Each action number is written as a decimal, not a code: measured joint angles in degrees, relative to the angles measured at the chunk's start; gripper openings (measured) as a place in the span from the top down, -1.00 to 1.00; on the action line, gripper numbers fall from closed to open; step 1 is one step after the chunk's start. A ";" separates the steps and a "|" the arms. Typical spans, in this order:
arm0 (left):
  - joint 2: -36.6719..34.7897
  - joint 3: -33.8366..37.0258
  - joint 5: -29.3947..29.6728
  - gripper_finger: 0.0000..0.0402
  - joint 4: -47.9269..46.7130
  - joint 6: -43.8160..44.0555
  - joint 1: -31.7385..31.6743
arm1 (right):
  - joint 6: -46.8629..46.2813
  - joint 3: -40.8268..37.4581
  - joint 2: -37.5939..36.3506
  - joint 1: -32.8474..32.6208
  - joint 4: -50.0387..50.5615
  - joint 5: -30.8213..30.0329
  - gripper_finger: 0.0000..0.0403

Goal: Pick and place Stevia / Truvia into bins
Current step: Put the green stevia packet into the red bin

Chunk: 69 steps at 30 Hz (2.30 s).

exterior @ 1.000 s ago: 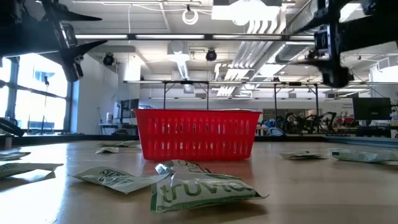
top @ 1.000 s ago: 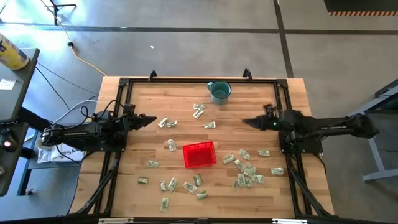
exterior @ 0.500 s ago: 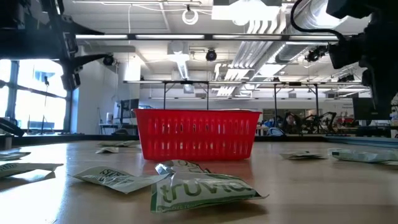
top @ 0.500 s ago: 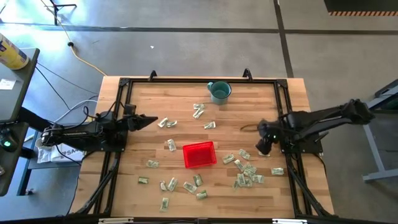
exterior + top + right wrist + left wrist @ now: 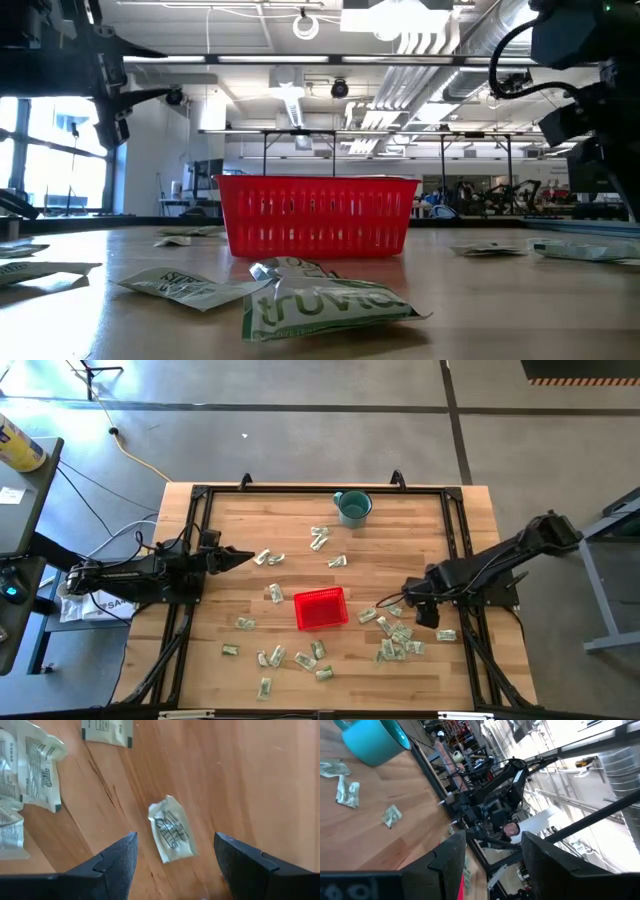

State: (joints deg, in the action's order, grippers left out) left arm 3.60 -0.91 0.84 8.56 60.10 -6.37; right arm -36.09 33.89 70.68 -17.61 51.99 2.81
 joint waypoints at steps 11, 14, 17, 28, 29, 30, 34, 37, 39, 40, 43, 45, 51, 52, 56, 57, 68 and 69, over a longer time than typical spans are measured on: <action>0.00 0.01 0.00 -0.13 -5.11 -0.03 0.01 | -13.04 0.00 2.55 -1.93 -1.71 -3.08 -0.25; 0.00 0.02 0.00 -0.13 -6.84 -0.04 0.00 | -9.63 0.00 2.55 -2.71 -1.77 -9.27 -0.25; 0.00 0.02 0.05 -0.13 -7.74 -0.31 0.00 | -6.76 0.00 2.55 -2.82 -1.92 -11.55 -0.25; 0.00 0.02 0.03 -0.13 -8.61 -0.67 0.00 | -7.35 0.00 2.55 -5.83 0.04 -7.03 -0.25; 0.00 0.00 0.00 -0.13 -8.59 -1.17 0.00 | -7.37 0.00 2.55 -6.21 0.06 -7.57 -0.25; 0.00 0.02 0.00 -0.13 -8.59 -1.39 0.00 | -7.37 0.00 2.55 -6.56 0.02 -8.26 -0.25; 0.00 0.01 0.00 -0.13 -8.59 -1.53 0.00 | -6.39 -0.39 2.52 -7.06 -0.63 -8.81 -0.25; 0.00 0.02 0.01 -0.13 -8.57 -1.53 0.00 | -6.44 -2.26 2.50 -7.06 -2.94 -6.99 -0.25; -0.01 0.02 0.00 -0.13 -8.57 -1.54 0.00 | -6.66 -3.47 2.50 -7.06 -5.08 -5.94 -0.25; -0.01 0.00 0.02 -0.13 -8.57 -1.53 0.00 | -7.12 -3.78 2.50 -7.06 -5.79 -5.76 -0.25; 0.00 0.02 0.01 -0.13 -8.55 -1.55 0.00 | -8.78 -4.02 2.44 -7.06 -5.89 -6.47 -0.25; 0.00 0.02 0.07 -0.13 -8.55 -1.58 0.02 | -8.81 -4.02 2.46 -7.06 -5.80 -6.75 -0.25; -0.02 0.02 0.18 -0.13 -8.52 -4.43 0.00 | -13.00 -4.02 2.48 -7.06 -4.90 -6.09 -0.21; -0.01 0.01 0.18 -0.13 -8.52 -4.63 0.01 | -14.49 -4.02 2.48 -7.06 -4.90 -5.96 -0.17; 0.00 0.00 0.20 -0.13 -8.52 -4.76 0.00 | -19.23 -4.04 2.50 -7.06 -5.56 -5.45 0.09; 0.00 0.00 0.20 -0.13 -8.52 -4.76 0.00 | -19.84 -4.07 2.50 -7.06 -5.87 -5.43 0.17; 0.00 0.00 0.20 -0.13 -8.50 -4.76 0.00 | -29.34 -3.91 2.61 -2.23 -16.22 -7.11 0.95; 0.00 0.02 0.20 -0.13 -8.48 -4.76 0.00 | -29.85 -3.43 2.64 -1.04 -18.95 -7.43 0.94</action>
State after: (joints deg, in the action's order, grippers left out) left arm 3.60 -0.89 1.04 0.07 55.33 -6.37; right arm -65.95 30.46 73.32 -18.65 33.04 -4.62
